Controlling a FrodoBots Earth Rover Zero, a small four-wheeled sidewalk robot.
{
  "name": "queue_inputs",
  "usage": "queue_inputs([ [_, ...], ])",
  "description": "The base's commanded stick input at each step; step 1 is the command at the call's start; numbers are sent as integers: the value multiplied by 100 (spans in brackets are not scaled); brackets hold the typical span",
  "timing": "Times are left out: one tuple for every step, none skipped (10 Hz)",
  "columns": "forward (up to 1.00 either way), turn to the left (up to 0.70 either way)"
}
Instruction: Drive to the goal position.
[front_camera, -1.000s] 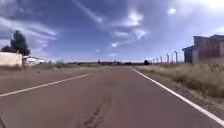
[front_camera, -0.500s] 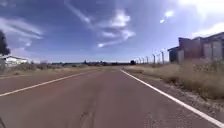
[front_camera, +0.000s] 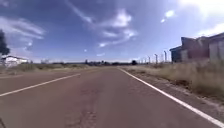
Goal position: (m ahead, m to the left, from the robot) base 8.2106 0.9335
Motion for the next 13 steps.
queue_inputs([
  [100,0],
  [100,0],
  [100,0],
  [100,0],
  [100,0],
  [100,0],
  [100,0],
  [100,0],
  [100,0],
  [100,0],
  [100,0],
  [100,0],
  [100,0],
])
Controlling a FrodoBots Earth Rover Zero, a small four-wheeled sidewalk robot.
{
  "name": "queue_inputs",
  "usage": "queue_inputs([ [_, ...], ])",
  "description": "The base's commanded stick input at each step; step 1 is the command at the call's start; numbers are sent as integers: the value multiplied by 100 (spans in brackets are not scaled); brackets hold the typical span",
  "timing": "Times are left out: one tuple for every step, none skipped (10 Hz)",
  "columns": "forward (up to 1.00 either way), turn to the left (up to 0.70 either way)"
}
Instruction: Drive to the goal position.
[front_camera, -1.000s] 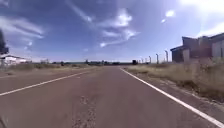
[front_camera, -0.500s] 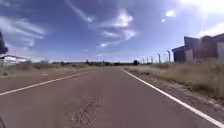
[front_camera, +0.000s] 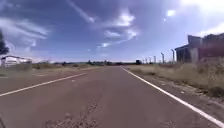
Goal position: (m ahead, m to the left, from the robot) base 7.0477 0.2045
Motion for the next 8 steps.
queue_inputs([
  [100,0],
  [100,0],
  [100,0],
  [100,0],
  [100,0],
  [100,0],
  [100,0],
  [100,-29],
])
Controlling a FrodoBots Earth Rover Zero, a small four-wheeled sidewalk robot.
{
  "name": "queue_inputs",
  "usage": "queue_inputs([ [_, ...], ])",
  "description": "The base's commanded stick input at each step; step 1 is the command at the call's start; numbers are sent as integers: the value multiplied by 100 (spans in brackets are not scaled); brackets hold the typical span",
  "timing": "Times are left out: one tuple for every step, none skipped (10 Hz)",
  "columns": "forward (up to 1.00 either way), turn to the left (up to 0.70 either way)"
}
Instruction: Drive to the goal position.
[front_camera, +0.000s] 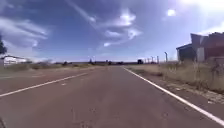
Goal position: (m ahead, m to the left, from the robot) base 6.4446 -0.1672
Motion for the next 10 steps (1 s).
queue_inputs([
  [100,-40],
  [100,-40],
  [100,-40],
  [100,-40],
  [100,-3],
  [100,-1],
  [100,0],
  [100,0],
  [100,0],
  [100,0],
])
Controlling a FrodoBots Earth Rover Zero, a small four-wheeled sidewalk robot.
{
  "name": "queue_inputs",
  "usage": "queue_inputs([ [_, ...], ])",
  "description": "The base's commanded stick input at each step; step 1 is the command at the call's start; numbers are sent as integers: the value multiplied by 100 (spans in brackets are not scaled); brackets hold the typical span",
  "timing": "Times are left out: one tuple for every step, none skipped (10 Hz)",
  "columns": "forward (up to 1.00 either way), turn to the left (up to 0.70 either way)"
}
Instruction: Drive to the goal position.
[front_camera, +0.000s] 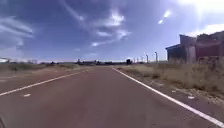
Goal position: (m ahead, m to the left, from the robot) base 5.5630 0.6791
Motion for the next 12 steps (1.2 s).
queue_inputs([
  [100,0],
  [100,0],
  [100,0],
  [100,0],
  [100,0],
  [100,0],
  [100,0],
  [100,0],
  [100,0],
  [100,0],
  [100,0],
  [100,0],
])
